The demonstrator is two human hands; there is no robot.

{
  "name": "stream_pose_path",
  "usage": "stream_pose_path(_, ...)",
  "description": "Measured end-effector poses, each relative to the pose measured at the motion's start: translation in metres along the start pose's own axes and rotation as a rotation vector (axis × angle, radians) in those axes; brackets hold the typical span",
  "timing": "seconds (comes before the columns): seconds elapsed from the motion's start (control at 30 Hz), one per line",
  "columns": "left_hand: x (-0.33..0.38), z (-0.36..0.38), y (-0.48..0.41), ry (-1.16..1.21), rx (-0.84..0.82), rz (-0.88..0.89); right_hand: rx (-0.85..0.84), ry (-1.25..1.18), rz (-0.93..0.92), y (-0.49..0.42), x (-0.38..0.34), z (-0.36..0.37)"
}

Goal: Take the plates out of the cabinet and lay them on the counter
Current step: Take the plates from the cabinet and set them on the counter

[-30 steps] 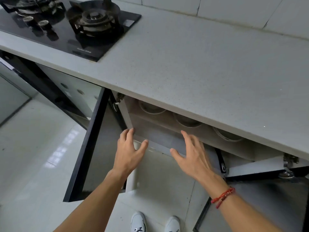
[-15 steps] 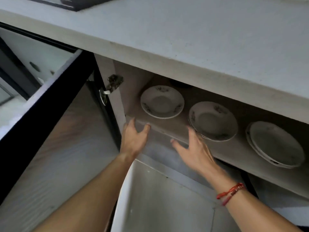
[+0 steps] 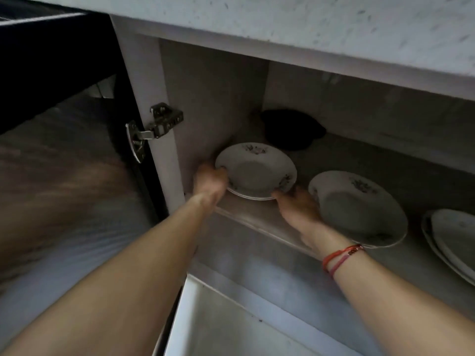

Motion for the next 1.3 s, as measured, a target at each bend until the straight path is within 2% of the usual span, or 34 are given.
stream_pose_path(0.23,-0.015,0.009,-0.033,0.135,0.000,-0.019,0.109,-0.197,0.041,-0.069,0.031,0.009)
stream_pose_path(0.43,-0.018,0.014,-0.046,0.254,0.043,0.002,0.146,-0.212,0.025,-0.116,0.054,0.009)
stream_pose_path(0.53,-0.021,0.015,-0.045,0.265,0.061,-0.001,0.142,-0.210,0.017,-0.100,0.041,0.009)
stream_pose_path(0.67,-0.023,0.018,-0.040,0.287,0.051,-0.005,0.099,-0.324,0.035,-0.083,0.031,0.009)
stream_pose_path(0.9,-0.027,0.005,-0.022,0.364,0.127,-0.009,0.018,-0.480,0.081,-0.057,0.016,0.012)
stream_pose_path(1.07,-0.020,-0.007,0.009,0.450,0.163,-0.056,0.039,-0.431,0.049,-0.029,0.003,-0.008)
stream_pose_path(1.2,-0.015,-0.017,0.051,0.438,0.207,-0.128,0.065,-0.368,0.109,0.000,0.011,-0.025)
stream_pose_path(1.3,-0.016,-0.025,0.082,0.420,0.160,-0.185,0.037,-0.307,0.133,0.034,0.009,-0.034)
Point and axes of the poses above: each hand's wrist, its own y-axis away from the middle knuckle, its own z-axis out of the palm, x = y × z, the point moved 8 cm from there along -y, towards the middle knuckle, and after that the axes turned 8 degrees about -x, right-handed, at the moved point
